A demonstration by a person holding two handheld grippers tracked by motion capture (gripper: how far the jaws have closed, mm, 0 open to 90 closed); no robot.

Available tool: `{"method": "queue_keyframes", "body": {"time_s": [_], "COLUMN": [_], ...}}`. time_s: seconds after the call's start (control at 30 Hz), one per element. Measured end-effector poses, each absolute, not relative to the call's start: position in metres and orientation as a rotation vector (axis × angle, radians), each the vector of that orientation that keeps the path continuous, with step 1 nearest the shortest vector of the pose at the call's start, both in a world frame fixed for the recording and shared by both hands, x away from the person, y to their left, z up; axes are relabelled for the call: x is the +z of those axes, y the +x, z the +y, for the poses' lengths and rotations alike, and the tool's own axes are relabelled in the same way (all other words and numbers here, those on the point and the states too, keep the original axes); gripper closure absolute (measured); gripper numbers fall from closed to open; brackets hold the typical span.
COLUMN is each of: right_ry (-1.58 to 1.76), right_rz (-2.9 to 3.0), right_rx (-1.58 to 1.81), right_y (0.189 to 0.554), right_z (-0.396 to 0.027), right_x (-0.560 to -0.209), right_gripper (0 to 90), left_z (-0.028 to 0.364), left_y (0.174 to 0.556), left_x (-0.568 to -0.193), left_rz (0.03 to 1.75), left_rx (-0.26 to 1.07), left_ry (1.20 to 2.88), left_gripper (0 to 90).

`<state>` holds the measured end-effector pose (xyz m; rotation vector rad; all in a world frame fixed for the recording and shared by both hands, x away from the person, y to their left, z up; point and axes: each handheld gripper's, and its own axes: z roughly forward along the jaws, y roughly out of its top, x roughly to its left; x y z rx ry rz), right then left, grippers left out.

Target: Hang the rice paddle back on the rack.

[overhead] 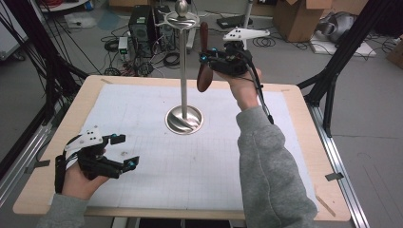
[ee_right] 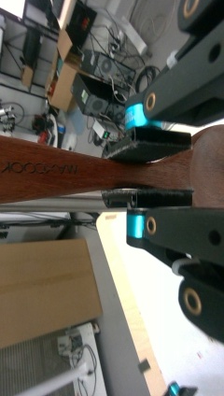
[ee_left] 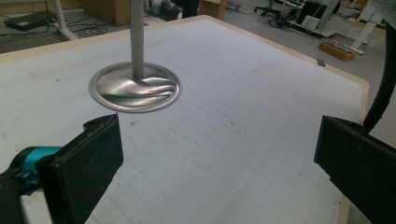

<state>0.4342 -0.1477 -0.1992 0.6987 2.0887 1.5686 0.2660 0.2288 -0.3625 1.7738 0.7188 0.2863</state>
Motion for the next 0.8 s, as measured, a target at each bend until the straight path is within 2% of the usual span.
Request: {"method": "queue_keyframes", "body": {"time_s": [0.17, 0.3, 0.6, 0.8], "right_ry": [0.721, 0.734, 0.764, 0.771], "right_rz": [2.053, 2.044, 2.044, 2.111], "right_rx": [1.584, 1.587, 1.616, 1.577], "right_y": [0.434, 0.432, 0.43, 0.432], "right_z": [-0.15, -0.154, -0.166, -0.175], "right_x": [-0.2, -0.202, -0.207, -0.221], "right_gripper": [58.3, 51.7, 25.2, 14.4], "left_z": [0.229, 0.229, 0.229, 0.228], "left_y": [0.266, 0.266, 0.269, 0.272], "left_x": [-0.362, -0.362, -0.362, -0.365], "left_rz": [0.719, 0.721, 0.718, 0.723], "left_rx": [0.287, 0.29, 0.289, 0.277], "left_ry": [1.771, 1.772, 1.774, 1.78], "left_gripper": [1.8, 1.7, 1.8, 1.7]}}
